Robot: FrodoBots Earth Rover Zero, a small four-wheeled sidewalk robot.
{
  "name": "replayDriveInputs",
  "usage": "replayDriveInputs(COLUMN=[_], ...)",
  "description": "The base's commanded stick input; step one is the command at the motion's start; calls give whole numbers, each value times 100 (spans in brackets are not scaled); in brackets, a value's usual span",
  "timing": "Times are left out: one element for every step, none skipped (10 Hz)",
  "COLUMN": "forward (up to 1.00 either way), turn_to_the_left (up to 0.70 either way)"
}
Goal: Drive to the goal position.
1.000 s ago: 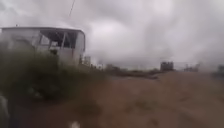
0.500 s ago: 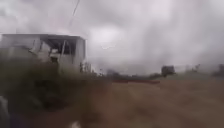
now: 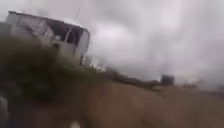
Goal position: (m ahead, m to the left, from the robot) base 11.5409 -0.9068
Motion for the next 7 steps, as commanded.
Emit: replayDriveInputs(forward=[70,70,70,70,70,70,70], turn_to_the_left=[0,0,0,0,0,0,0])
